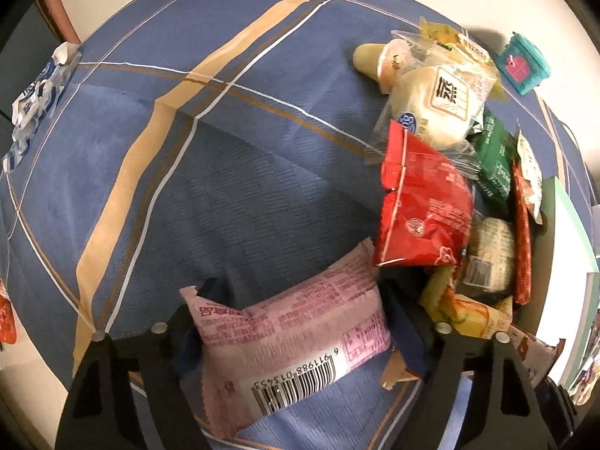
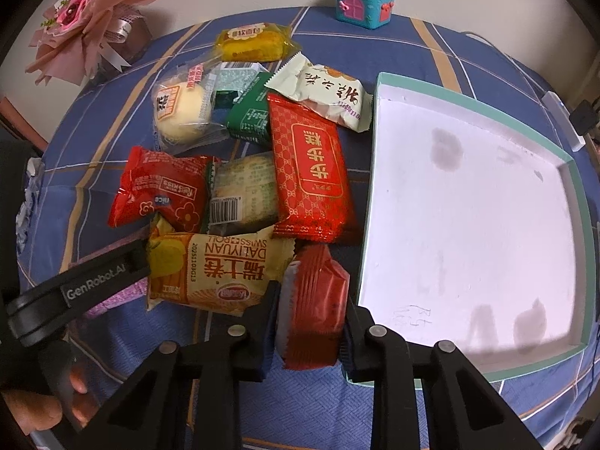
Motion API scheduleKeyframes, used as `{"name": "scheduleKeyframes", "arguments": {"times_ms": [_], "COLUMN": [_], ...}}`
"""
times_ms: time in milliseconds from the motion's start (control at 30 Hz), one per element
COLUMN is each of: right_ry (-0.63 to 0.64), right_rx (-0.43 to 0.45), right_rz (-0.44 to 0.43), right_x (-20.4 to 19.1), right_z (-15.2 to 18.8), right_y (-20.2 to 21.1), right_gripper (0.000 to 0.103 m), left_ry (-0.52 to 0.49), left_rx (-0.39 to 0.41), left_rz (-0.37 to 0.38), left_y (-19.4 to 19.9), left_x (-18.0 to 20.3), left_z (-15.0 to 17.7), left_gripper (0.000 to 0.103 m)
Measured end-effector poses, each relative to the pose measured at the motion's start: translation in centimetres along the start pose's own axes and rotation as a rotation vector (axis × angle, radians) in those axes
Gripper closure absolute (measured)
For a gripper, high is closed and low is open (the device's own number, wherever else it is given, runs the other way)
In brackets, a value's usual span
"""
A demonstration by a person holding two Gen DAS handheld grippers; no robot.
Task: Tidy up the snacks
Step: 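Close left tool on pink wafer bar while right tool grips red milk-biscuit pack, then carry pink bar with left tool while right tool carries red pack over white tray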
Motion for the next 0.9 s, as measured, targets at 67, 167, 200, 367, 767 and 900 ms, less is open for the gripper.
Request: {"name": "scheduleKeyframes", "arguments": {"times_ms": [67, 167, 200, 367, 767, 900], "right_ry": [-0.001, -0.001, 0.000, 0.000, 0.018, 0.024], "right_rx": [0.000, 0.005, 0.007, 0.024, 0.041, 0.021], "right_rz": [-0.004, -0.008, -0.010, -0.026, -0.065, -0.043], "right_x": [0.1, 0.0, -0.1, -0.4, -1.2, -1.0], "right_z": [0.0, -0.1, -0.1, -0.4, -0.2, -0.1], "right_y": [0.0, 0.3, 0.5, 1.4, 3.5, 2.5], "right_gripper": [0.075, 0.076, 0.076, 0.076, 0.076, 0.076], "left_ry": [0.003, 0.014, 0.018, 0.040, 0.082, 0.077], "left_rx": [-0.001, -0.001, 0.002, 0.007, 0.113, 0.086], "left_rz": [0.006, 0.022, 0.026, 0.033, 0.054, 0.046], "left_y": [0.2, 0.6, 0.9, 3.5, 10.0, 9.3], "left_x": [0.1, -0.3, -0.8, -1.7, -4.0, -4.0], "left_z": [0.1, 0.2, 0.5, 2.0, 2.6, 2.8], "left_gripper": [0.023, 0.026, 0.028, 0.030, 0.035, 0.035]}}
Point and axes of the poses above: each gripper's, at about its wrist camera, not at the fingertips, and y roughly against the way its jaws point, x to its right, z to its underside, the point moved 1 cm from there along -y, roughly the way its jaws point, and after that the axes turned 13 degrees about -y, right-handed, at the moved point
